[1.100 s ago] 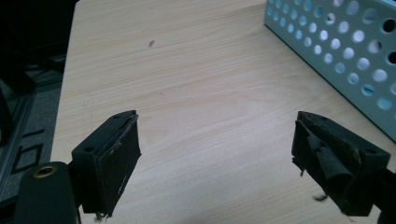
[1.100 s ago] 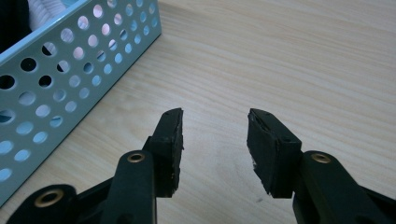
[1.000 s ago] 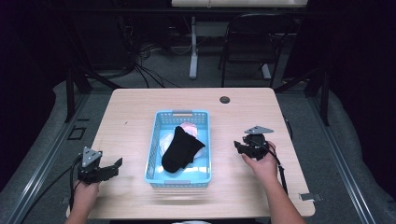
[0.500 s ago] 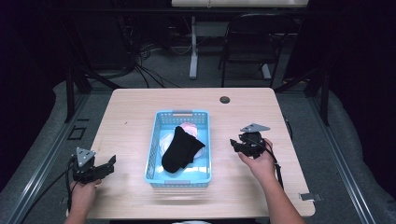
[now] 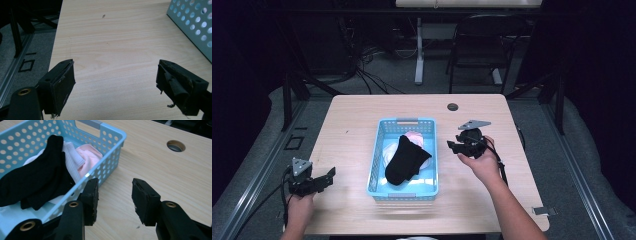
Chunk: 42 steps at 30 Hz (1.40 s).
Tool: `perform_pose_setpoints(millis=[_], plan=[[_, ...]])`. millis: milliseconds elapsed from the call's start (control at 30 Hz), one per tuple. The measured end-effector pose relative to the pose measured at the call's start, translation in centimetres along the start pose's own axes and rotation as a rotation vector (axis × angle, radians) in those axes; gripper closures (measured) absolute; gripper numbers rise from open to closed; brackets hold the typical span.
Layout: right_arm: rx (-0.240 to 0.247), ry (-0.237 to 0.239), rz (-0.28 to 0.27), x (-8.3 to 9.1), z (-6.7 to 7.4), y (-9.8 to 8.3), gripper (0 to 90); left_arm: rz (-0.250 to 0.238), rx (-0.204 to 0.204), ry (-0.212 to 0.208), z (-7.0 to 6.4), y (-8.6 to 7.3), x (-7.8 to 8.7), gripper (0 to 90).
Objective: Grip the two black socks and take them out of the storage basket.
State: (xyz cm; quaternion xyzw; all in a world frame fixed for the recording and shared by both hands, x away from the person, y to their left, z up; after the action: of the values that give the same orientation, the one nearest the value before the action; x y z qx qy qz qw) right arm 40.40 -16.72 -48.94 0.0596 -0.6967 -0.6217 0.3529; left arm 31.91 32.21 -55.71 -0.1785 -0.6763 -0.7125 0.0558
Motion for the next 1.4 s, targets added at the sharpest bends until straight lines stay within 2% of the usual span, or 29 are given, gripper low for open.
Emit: perform_pose_setpoints(millis=[200, 267, 300, 333, 367, 400, 433, 533, 733, 900, 1100, 1200, 1267, 1400], plan=[[0.005, 0.03, 0.02, -0.8, 0.7, 0.9, 56.6, 0.021, -0.042, -0.022, -0.4, -0.1, 0.0, 15.5], [-0.001, 0.046, 0.034, -1.1, 1.0, 1.2, 56.5, 0.027, -0.079, -0.026, -0.6, -0.2, -0.1, 15.4], [0.003, 0.058, 0.041, -1.5, 1.3, 1.5, 56.4, 0.035, -0.116, -0.032, -1.0, -0.3, -0.1, 15.4], [0.004, 0.07, 0.04, -1.7, 1.5, 1.7, 56.0, 0.04, -0.133, -0.041, -1.1, -0.3, -0.2, 15.4], [0.004, 0.07, 0.04, -1.7, 1.5, 1.7, 56.0, 0.04, -0.133, -0.041, -1.1, -0.3, -0.2, 15.4], [0.011, 0.085, 0.062, -2.3, 2.1, 2.1, 55.6, 0.047, -0.157, -0.053, -1.4, -0.3, -0.2, 15.5], [0.011, 0.085, 0.062, -2.3, 2.1, 2.1, 55.6, 0.047, -0.157, -0.053, -1.4, -0.3, -0.2, 15.5], [0.042, 0.104, 0.079, -3.2, 2.9, 2.7, 55.2, 0.049, -0.176, -0.093, -1.6, -0.4, -0.1, 15.5], [0.099, 0.141, 0.135, -5.4, 5.0, 4.1, 56.3, 0.048, -0.169, -0.088, -1.5, -0.4, -0.1, 15.5], [0.124, 0.159, 0.167, -6.8, 5.8, 4.6, 58.6, 0.045, -0.162, -0.084, -1.3, -0.3, 0.0, 15.5], [0.13, 0.179, 0.207, -9.0, 6.6, 4.6, 60.6, 0.044, -0.161, -0.082, -1.3, -0.2, 0.1, 15.5], [0.117, 0.185, 0.217, -9.6, 6.9, 4.5, 60.8, 0.044, -0.158, -0.083, -1.2, -0.2, 0.1, 15.5], [0.126, 0.192, 0.24, -9.9, 7.0, 4.5, 60.8, 0.043, -0.156, -0.084, -1.2, -0.2, 0.1, 15.4], [0.117, 0.195, 0.246, -10.7, 7.2, 4.1, 60.8, 0.04, -0.152, -0.086, -1.2, -0.2, 0.1, 15.4]])
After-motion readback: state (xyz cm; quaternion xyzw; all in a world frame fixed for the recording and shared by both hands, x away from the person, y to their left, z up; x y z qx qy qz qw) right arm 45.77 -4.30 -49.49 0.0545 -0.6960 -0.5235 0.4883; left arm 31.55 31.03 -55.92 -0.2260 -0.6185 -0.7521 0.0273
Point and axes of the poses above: each handheld gripper's, and its own axes: x roughly backward along the jaws, y roughly out of its top, z roughly to its left, the point moved 1 cm from there along -x, roughly forward along the jaws, and after that the axes turned 15 degrees about -z, right-handed, at the moved point
